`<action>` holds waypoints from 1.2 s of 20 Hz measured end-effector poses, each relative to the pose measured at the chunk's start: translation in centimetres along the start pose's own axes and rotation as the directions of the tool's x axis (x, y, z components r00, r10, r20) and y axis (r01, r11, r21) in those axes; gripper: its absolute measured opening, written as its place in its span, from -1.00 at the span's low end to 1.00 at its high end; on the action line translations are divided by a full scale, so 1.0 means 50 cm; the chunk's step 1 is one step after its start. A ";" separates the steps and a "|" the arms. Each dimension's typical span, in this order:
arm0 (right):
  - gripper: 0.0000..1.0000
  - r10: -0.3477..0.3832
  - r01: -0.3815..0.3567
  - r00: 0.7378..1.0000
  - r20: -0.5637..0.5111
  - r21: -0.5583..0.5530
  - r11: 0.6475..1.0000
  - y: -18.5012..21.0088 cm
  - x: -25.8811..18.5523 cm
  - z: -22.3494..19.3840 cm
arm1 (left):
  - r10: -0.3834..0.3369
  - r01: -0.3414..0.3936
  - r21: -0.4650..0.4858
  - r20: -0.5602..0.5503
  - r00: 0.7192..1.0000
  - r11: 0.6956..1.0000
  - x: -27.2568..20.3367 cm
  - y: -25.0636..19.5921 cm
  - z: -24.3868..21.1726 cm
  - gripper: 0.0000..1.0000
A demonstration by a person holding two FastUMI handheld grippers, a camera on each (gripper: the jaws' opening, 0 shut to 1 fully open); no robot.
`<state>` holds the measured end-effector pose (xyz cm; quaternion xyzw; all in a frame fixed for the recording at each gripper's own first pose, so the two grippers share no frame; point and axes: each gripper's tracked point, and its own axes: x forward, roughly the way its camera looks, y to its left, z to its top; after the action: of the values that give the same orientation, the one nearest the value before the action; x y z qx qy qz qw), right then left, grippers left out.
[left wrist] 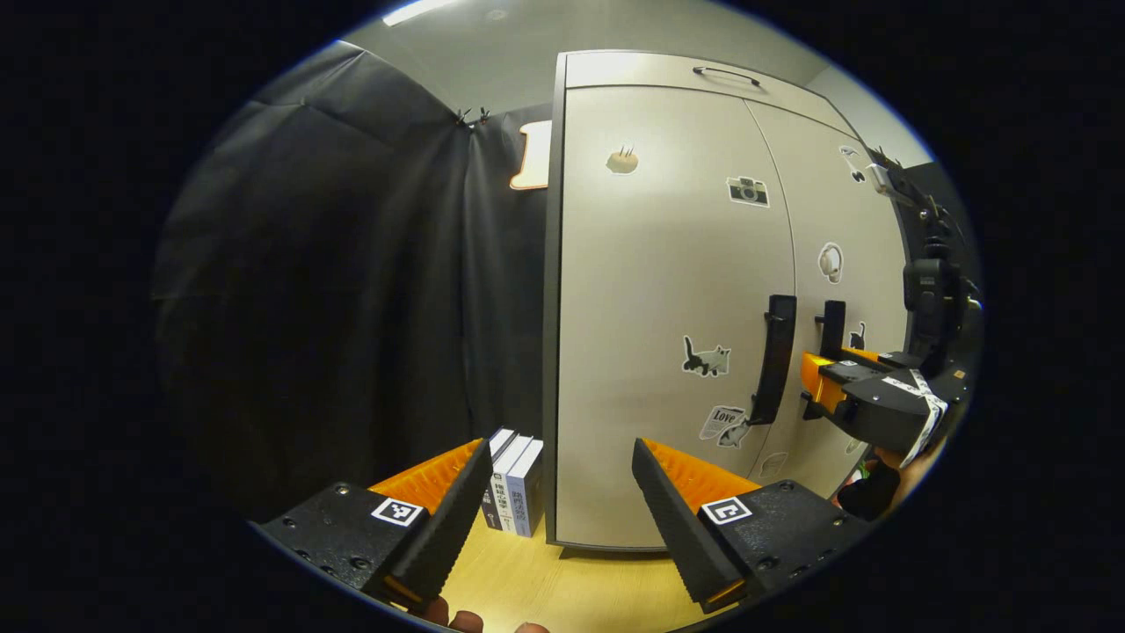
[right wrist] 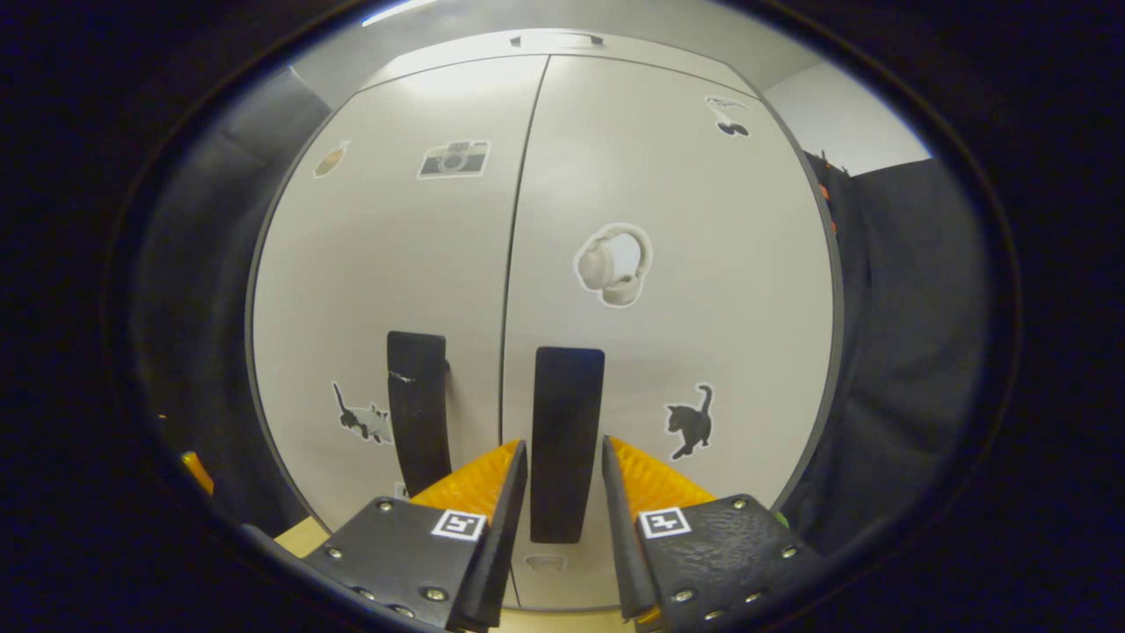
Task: Open the right door of the double-door shoe cabinet with the right hand, and open the left door with the left hand.
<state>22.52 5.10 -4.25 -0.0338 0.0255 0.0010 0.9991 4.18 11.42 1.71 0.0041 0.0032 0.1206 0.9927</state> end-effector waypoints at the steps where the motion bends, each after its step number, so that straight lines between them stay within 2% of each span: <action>1: -0.02 -0.005 0.005 1.000 -0.003 0.013 1.000 0.004 0.001 -0.002 | 0.005 -0.005 0.001 -0.002 1.000 1.000 -0.003 0.009 0.000 0.99; 2: -0.29 -0.011 0.011 1.000 -0.004 0.012 1.000 0.003 0.008 -0.001 | 0.010 -0.010 0.001 -0.003 1.000 1.000 -0.006 0.015 0.000 0.99; 3: -0.39 -0.019 0.019 1.000 -0.003 -0.003 1.000 0.001 0.002 -0.001 | 0.015 -0.015 0.001 -0.004 1.000 1.000 -0.008 0.020 -0.001 0.99; 4: -0.20 -0.026 0.026 1.000 -0.004 -0.003 1.000 0.000 0.000 0.001 | 0.019 -0.019 0.001 -0.004 1.000 1.000 -0.011 0.025 0.000 0.99; 5: -0.39 -0.026 0.026 1.000 -0.008 0.001 1.000 0.002 0.000 -0.002 | 0.023 -0.023 0.000 -0.005 1.000 1.000 -0.012 0.029 -0.001 0.99; 6: -0.38 -0.022 0.022 1.000 -0.012 0.008 1.000 0.002 -0.002 -0.002 | 0.029 -0.029 -0.003 -0.006 1.000 1.000 -0.015 0.034 0.000 0.99; 8: -0.57 -0.021 0.022 1.000 -0.016 0.031 0.999 0.002 0.001 -0.001 | 0.037 -0.037 -0.012 -0.004 0.999 0.999 -0.022 0.041 0.001 0.99; 14: -0.57 -0.010 0.010 1.000 -0.013 0.019 1.000 0.001 0.001 -0.006 | 0.062 -0.062 -0.025 0.001 0.998 0.998 -0.055 0.060 0.000 0.99; 24: -0.57 0.075 -0.074 0.997 -0.014 0.047 0.996 -0.003 -0.035 -0.001 | 0.066 -0.066 -0.039 -0.004 0.998 0.997 -0.117 0.044 -0.016 0.99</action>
<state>20.76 4.93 -4.22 -0.0094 0.0346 0.0375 0.9987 -2.03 12.14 0.95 -0.0156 0.0020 0.1535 0.9880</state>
